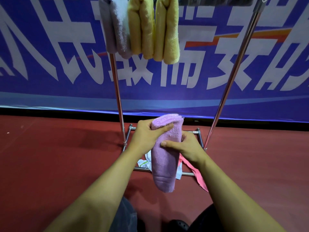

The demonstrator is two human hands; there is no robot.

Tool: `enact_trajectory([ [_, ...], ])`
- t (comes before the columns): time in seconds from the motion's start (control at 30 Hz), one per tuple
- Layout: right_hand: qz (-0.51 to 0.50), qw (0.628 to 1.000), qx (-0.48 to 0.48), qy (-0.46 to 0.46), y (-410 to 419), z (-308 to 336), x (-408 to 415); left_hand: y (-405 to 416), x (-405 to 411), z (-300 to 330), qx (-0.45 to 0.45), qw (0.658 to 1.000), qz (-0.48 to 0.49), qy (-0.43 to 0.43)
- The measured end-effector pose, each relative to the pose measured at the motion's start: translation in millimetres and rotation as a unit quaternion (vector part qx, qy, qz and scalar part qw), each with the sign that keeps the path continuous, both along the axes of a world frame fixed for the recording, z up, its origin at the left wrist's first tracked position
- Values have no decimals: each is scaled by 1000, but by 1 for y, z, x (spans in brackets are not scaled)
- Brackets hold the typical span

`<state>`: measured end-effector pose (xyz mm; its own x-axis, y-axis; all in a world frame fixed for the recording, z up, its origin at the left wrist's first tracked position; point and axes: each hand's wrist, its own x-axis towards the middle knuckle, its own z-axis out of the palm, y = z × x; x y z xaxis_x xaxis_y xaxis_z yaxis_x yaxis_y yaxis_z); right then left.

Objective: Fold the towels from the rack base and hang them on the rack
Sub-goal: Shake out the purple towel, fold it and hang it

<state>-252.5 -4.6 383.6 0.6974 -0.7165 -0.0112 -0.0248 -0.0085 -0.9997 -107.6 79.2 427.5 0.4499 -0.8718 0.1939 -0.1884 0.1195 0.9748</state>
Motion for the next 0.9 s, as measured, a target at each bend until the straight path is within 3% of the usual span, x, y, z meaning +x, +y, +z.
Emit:
enact_trajectory([
  [0.5, 13, 994, 0, 106, 20, -7, 2, -21, 28, 147, -128, 989, 62, -27],
  [0.67, 14, 997, 8, 80, 25, 3, 0, -16, 27, 152, -127, 989, 59, -37],
  [0.9, -10, 996, 49, -71, 29, 24, -1, -11, 16, 121, -46, 997, 32, -47],
])
